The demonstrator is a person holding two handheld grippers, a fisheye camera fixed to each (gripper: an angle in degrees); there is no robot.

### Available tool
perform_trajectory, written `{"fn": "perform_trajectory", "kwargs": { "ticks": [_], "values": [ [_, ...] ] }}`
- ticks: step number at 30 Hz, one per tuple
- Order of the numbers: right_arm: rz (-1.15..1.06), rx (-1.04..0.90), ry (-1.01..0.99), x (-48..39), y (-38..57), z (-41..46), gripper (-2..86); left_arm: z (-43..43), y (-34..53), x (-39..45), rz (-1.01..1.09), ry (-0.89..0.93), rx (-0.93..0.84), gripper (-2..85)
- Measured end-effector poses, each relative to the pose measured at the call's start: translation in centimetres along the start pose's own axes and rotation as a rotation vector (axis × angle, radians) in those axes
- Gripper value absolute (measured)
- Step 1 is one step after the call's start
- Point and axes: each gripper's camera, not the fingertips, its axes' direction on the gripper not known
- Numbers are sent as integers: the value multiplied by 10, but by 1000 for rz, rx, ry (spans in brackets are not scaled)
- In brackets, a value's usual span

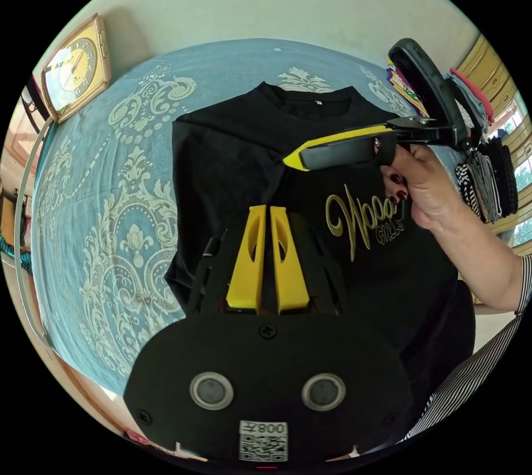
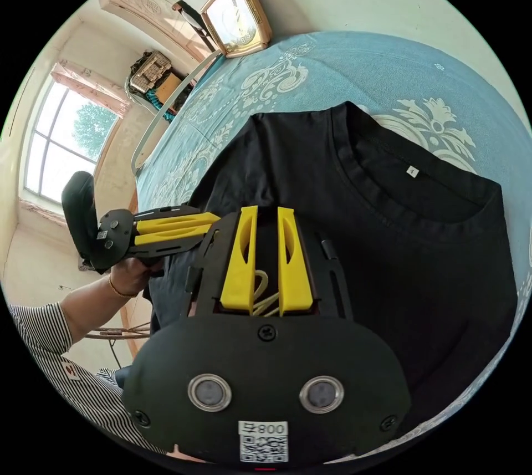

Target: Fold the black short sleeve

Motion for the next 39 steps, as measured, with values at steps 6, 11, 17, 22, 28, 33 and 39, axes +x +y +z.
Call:
{"fn": "perform_trajectory", "kwargs": {
  "ticks": [6,11,17,22,28,33,39],
  "values": [
    [-35,7,-7,0,-26,-6,21,-16,-13,-2,-11,55,75,17],
    [-50,-47,73,10,-44,-1,19,12,-30,-2,-9,100,3,27],
    [24,6,107,25,-35,-6,21,-6,-11,-18,-29,168,79,46],
    [-58,64,27,5,-32,-5,7,-24,13,-55,-130,182,167,40],
    [-47,-39,20,7,-41,36,2,-21,28,-109,-284,131,132,8],
    [-41,-28,11,11,-35,37,2,-36,11,-123,-279,96,183,3],
    [-7,-39,-30,19,-27,39,2,-34,-5,-138,-301,40,98,2]
  ]
}}
